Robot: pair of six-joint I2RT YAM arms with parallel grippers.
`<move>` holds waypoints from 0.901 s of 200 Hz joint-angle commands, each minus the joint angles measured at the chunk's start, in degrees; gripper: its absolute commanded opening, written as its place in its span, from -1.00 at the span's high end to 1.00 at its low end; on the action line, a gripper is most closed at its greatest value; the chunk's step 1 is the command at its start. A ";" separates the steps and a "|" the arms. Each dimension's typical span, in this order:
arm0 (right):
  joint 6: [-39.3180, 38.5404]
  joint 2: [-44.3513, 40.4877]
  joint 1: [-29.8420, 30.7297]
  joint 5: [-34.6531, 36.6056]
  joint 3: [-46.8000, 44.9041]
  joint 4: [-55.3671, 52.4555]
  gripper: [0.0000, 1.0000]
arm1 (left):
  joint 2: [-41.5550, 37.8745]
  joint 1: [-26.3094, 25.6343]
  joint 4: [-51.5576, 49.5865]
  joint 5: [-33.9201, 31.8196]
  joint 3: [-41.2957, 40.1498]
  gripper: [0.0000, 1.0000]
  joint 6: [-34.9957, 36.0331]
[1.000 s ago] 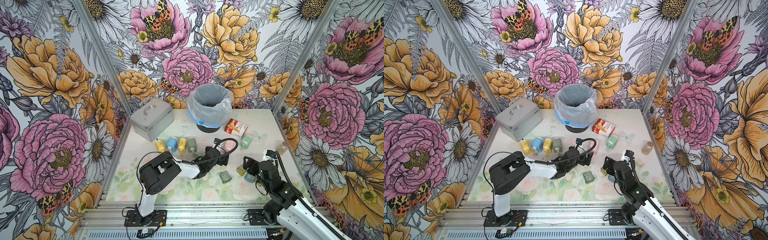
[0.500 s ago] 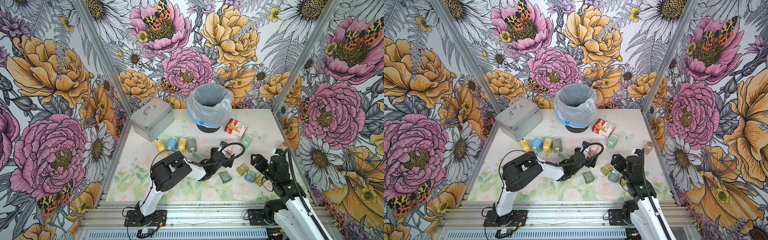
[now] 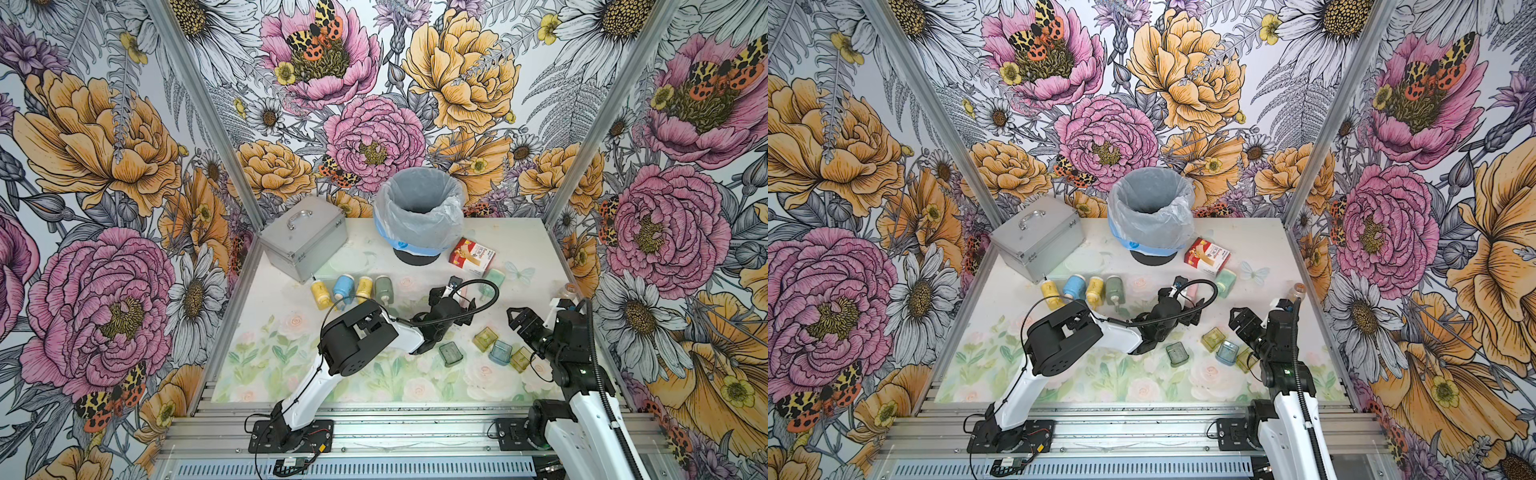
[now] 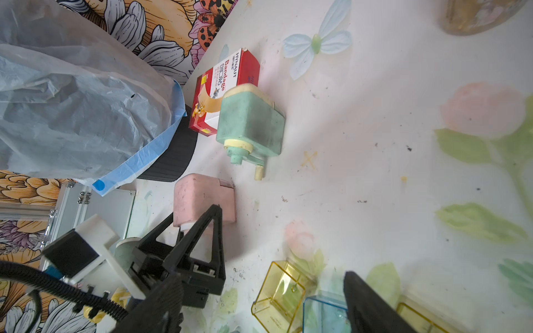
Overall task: Take out the pencil sharpener tray and clean the shavings
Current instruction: Pick up the pencil sharpener from the center of the board.
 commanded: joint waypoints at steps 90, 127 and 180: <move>-1.81 0.40 -1.49 -3.21 1.40 2.26 -0.75 | 4.31 2.74 0.44 3.25 4.46 -0.93 -1.79; -1.71 0.45 -1.56 -3.45 1.50 2.25 -0.75 | 4.70 2.69 0.44 3.33 5.00 -0.76 -1.05; -1.74 0.53 -1.89 -3.90 1.50 2.41 -0.75 | 4.22 2.73 0.28 4.30 4.92 -0.45 1.07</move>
